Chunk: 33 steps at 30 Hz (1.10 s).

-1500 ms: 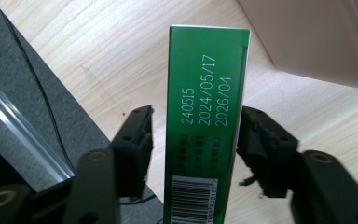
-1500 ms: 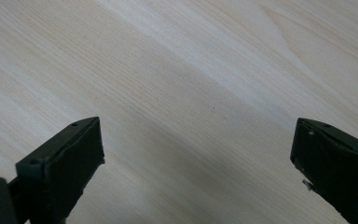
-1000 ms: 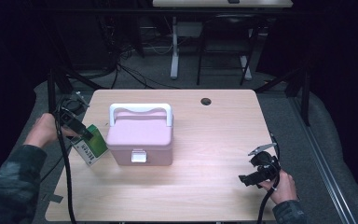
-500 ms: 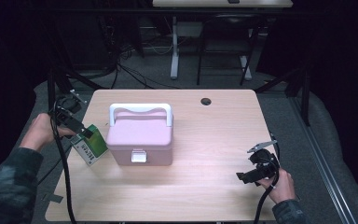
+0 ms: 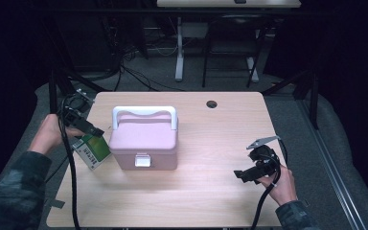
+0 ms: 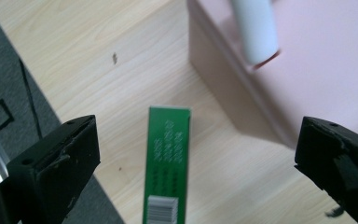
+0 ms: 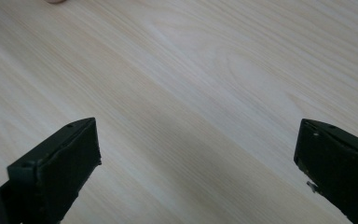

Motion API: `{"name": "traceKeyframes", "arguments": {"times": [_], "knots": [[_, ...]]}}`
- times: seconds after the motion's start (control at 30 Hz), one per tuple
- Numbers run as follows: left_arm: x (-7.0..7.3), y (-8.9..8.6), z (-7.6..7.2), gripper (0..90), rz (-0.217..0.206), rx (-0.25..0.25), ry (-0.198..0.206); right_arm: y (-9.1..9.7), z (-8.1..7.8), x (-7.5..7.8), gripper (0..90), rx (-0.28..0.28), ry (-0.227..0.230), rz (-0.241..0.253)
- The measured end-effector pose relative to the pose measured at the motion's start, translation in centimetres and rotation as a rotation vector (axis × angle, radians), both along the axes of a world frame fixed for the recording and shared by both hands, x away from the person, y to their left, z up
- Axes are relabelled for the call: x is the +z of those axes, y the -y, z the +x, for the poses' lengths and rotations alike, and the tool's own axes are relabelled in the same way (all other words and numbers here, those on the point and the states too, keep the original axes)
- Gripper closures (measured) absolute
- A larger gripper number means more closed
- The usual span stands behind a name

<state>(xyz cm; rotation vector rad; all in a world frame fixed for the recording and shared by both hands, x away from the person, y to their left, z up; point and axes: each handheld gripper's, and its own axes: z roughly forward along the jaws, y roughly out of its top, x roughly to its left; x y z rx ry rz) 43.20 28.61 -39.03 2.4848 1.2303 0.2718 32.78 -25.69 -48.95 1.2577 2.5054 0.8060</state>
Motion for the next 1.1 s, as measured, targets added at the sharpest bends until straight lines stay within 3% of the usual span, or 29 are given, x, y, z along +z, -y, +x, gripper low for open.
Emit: {"name": "traceKeyframes", "arguments": {"times": [0.37,0.7,0.87,1.1], "knots": [[0.3,3.3,0.8,3.2,-0.087,-0.057,0.045,-2.8,1.4,1.7,0.0,0.064,0.012,0.080],[-0.7,4.4,1.8,25.5,-0.162,-0.036,0.081,-4.8,2.6,2.9,0.1,0.100,0.033,0.136],[-0.9,4.6,1.8,34.3,-0.153,-0.008,0.114,-5.9,3.7,3.5,1.7,0.115,0.046,0.156],[-1.3,3.8,1.7,48.3,-0.188,0.012,0.172,-8.3,5.3,4.1,5.8,0.146,0.047,0.176]]}}
